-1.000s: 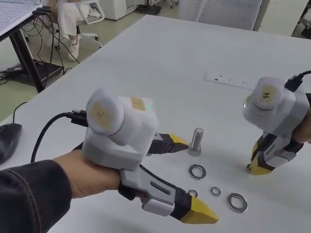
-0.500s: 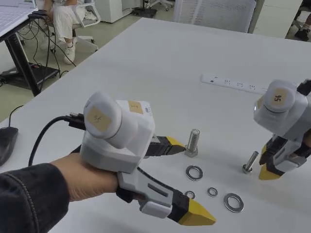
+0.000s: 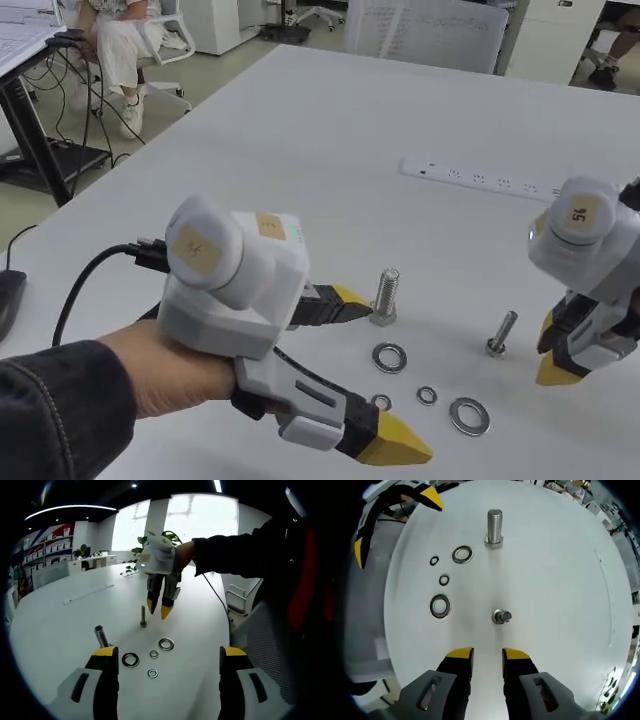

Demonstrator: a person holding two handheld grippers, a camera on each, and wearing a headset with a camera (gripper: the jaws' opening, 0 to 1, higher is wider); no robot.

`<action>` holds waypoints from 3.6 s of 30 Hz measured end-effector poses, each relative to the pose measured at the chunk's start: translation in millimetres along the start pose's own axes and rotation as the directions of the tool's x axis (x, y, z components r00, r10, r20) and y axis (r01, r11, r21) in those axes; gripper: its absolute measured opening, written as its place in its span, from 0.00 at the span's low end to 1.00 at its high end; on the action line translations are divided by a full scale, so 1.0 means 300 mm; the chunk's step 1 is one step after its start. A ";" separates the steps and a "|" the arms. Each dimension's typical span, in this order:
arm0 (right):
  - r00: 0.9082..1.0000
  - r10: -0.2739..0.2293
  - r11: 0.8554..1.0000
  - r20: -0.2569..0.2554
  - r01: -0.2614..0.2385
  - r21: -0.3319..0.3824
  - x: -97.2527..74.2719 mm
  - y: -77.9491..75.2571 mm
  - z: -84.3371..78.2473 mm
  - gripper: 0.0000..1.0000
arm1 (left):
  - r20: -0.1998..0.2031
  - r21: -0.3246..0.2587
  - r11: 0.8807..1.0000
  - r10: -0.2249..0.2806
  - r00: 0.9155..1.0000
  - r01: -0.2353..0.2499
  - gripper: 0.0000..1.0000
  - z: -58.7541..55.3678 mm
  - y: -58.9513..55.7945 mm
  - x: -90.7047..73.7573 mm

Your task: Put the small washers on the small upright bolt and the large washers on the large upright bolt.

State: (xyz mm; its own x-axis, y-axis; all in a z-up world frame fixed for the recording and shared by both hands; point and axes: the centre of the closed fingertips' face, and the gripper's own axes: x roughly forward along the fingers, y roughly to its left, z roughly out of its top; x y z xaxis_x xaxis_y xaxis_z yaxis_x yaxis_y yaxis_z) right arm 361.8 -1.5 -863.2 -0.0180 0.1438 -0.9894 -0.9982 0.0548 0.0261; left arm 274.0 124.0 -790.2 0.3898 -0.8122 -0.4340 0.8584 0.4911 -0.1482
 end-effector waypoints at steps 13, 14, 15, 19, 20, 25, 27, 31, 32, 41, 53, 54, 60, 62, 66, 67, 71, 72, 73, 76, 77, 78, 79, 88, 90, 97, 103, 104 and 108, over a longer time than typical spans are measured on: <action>1.000 0.010 1.000 0.019 -0.010 -0.007 -0.006 0.077 0.025 0.25 | 0.004 0.007 1.000 0.000 1.000 0.000 0.83 0.005 -0.004 -0.005; 1.000 0.010 1.000 0.018 -0.010 -0.010 -0.006 0.081 0.027 0.25 | 0.005 0.007 1.000 0.001 1.000 -0.001 0.83 0.006 -0.004 -0.005; 1.000 0.010 1.000 0.018 -0.010 -0.014 -0.006 0.088 0.031 0.25 | 0.006 0.008 1.000 0.002 1.000 -0.002 0.83 0.007 -0.002 -0.006; 1.000 0.012 1.000 0.026 -0.012 -0.024 -0.012 0.107 0.050 0.25 | 0.006 0.011 1.000 0.003 1.000 -0.003 0.83 0.009 -0.003 -0.005; 1.000 0.010 1.000 0.027 -0.009 -0.029 -0.012 0.110 0.056 0.25 | 0.006 0.012 1.000 0.003 1.000 -0.003 0.83 0.009 -0.003 -0.006; 0.999 0.011 0.999 0.032 -0.010 -0.049 -0.017 0.128 0.081 0.25 | 0.010 0.016 1.000 0.005 1.000 -0.005 0.83 0.015 -0.004 -0.007; 0.999 0.010 0.998 0.032 -0.008 -0.061 -0.020 0.136 0.095 0.25 | 0.012 0.017 1.000 0.006 1.000 -0.006 0.83 0.016 -0.004 -0.007; 0.999 0.013 0.996 0.047 -0.009 -0.086 -0.024 0.158 0.137 0.25 | 0.011 0.020 1.000 0.006 1.000 -0.006 0.83 0.018 -0.004 -0.007; 0.999 0.014 0.996 0.049 -0.010 -0.091 -0.023 0.162 0.145 0.25 | 0.013 0.020 1.000 0.004 1.000 -0.005 0.83 0.019 -0.005 -0.006; 0.996 0.033 0.990 0.078 -0.022 -0.138 -0.008 0.205 0.256 0.25 | 0.020 0.025 1.000 0.005 1.000 -0.006 0.82 0.028 -0.008 -0.009; 0.997 0.025 0.984 0.070 -0.012 -0.180 0.053 0.225 0.322 0.24 | 0.025 0.029 1.000 0.007 1.000 -0.008 0.82 0.029 -0.008 -0.017; 0.997 0.024 0.984 0.068 -0.011 -0.180 0.056 0.222 0.323 0.24 | 0.026 0.030 1.000 0.009 1.000 -0.010 0.82 0.030 -0.007 -0.019; 0.998 0.013 0.984 0.066 -0.001 -0.176 0.080 0.211 0.329 0.24 | 0.028 0.030 0.999 0.012 1.000 -0.013 0.82 0.029 -0.005 -0.021; 0.998 0.013 0.984 0.059 -0.002 -0.180 0.088 0.213 0.328 0.23 | 0.028 0.030 0.999 0.013 1.000 -0.014 0.82 0.029 -0.005 -0.021; 0.998 0.010 0.983 0.056 0.000 -0.182 0.097 0.211 0.325 0.23 | 0.031 0.029 0.999 0.014 0.999 -0.015 0.82 0.031 -0.003 -0.023; 0.998 0.011 0.984 0.056 -0.001 -0.181 0.098 0.211 0.325 0.23 | 0.031 0.029 0.999 0.014 0.999 -0.015 0.82 0.031 -0.003 -0.023; 0.999 0.003 0.983 0.048 0.006 -0.184 0.106 0.205 0.317 0.21 | 0.031 0.029 0.999 0.014 0.999 -0.015 0.82 0.031 -0.004 -0.022; 0.999 0.002 0.983 0.043 0.006 -0.186 0.109 0.205 0.313 0.21 | 0.031 0.030 0.999 0.014 0.999 -0.015 0.82 0.032 -0.004 -0.022; 0.999 0.000 0.983 0.044 0.008 -0.186 0.110 0.204 0.313 0.21 | 0.032 0.029 0.999 0.014 0.999 -0.015 0.82 0.032 -0.004 -0.022; 0.999 -0.001 0.982 0.042 0.009 -0.189 0.112 0.205 0.311 0.21 | 0.033 0.028 0.999 0.015 0.999 -0.016 0.82 0.034 -0.003 -0.022; 0.999 -0.002 0.981 0.042 0.010 -0.191 0.114 0.203 0.310 0.20 | 0.033 0.028 0.999 0.016 0.999 -0.017 0.82 0.034 -0.003 -0.023; 0.999 -0.004 0.981 0.042 0.012 -0.194 0.116 0.202 0.310 0.20 | 0.034 0.028 0.999 0.016 0.999 -0.017 0.82 0.035 -0.002 -0.023; 0.999 0.000 0.982 0.042 0.008 -0.191 0.116 0.204 0.310 0.19 | 0.035 0.027 0.999 0.016 0.999 -0.017 0.82 0.036 -0.002 -0.023; 0.999 -0.005 0.983 0.048 0.014 -0.181 0.117 0.196 0.310 0.16 | 0.040 0.028 0.999 0.018 0.999 -0.019 0.82 0.040 -0.002 -0.022; 0.999 -0.007 0.983 0.050 0.016 -0.180 0.116 0.194 0.309 0.16 | 0.040 0.028 0.999 0.018 0.999 -0.019 0.82 0.040 -0.002 -0.022; 0.998 -0.007 0.984 0.054 0.017 -0.176 0.116 0.193 0.311 0.16 | 0.040 0.028 0.999 0.018 0.999 -0.019 0.82 0.041 -0.001 -0.021; 0.999 -0.009 0.985 0.051 0.018 -0.172 0.116 0.194 0.311 0.16 | 0.040 0.028 0.999 0.018 0.999 -0.019 0.82 0.041 -0.002 -0.022; 0.999 -0.009 0.985 0.052 0.018 -0.173 0.116 0.194 0.310 0.16 | 0.040 0.028 0.999 0.018 0.999 -0.019 0.82 0.040 -0.002 -0.022; 0.999 -0.013 0.984 0.053 0.022 -0.178 0.116 0.196 0.310 0.14 | 0.039 0.027 0.999 0.017 0.999 -0.018 0.82 0.039 -0.002 -0.022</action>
State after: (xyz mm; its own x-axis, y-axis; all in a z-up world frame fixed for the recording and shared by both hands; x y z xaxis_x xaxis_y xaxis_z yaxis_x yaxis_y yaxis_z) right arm 308.0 98.6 -882.8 -0.0024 0.1952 -0.9808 -0.9927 -0.1190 -0.0213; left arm 274.9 125.5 -776.8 0.4175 -0.8153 -0.4012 0.8597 0.4974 -0.1161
